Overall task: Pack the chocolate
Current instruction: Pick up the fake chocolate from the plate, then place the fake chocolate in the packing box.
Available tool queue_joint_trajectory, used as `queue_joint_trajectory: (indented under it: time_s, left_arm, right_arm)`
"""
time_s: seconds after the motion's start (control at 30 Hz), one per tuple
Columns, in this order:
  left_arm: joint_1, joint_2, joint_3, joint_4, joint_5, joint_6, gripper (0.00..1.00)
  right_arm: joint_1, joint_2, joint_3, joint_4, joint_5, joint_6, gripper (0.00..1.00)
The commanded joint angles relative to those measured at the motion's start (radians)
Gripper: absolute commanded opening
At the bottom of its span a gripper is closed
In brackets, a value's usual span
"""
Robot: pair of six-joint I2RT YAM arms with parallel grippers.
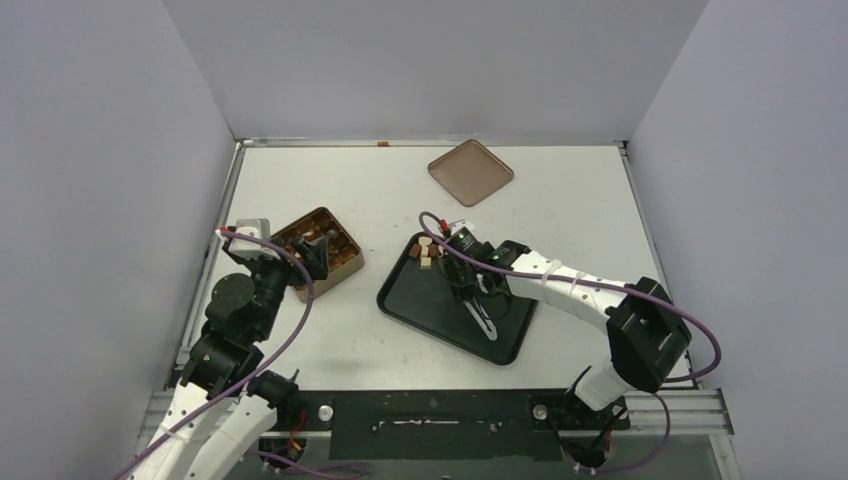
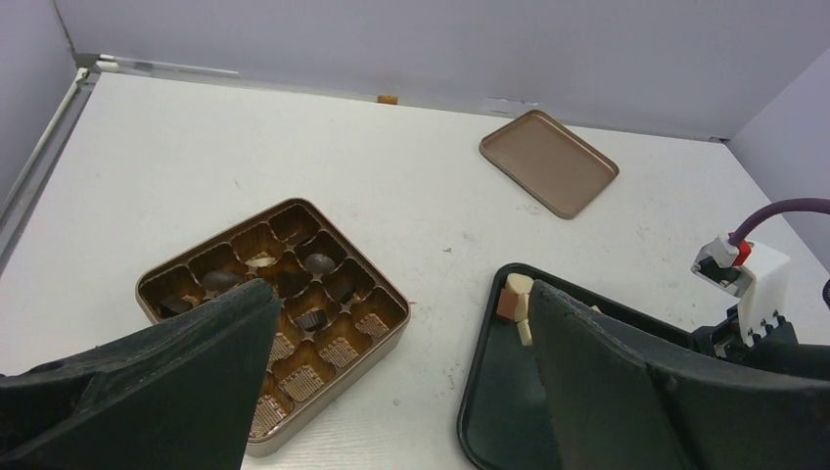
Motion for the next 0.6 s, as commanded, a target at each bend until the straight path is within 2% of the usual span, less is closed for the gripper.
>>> queue_joint_trajectory:
  time_s: [0.0,0.13,0.37,0.57]
  left_arm:
    - [0.006,-0.01,0.001,0.026,-0.007,0.012,0.97]
    - [0.007,-0.015,0.002,0.026,-0.009,0.011,0.97]
    - [0.016,-0.04,0.005,0.021,-0.035,0.01,0.97]
    - [0.023,-0.098,0.001,0.023,-0.097,0.002,0.98]
  right_arm:
    - [-0.007,-0.063,0.051,-0.003,0.033,0.004,0.27]
    - [-0.004,-0.105,0.053,-0.031,0.04,0.012,0.21]
    - [0.008,-0.142,0.089,-0.023,0.01,0.016,0.2]
    - [0.045,-0.07,0.174,0.063,-0.04,0.003,0.2]
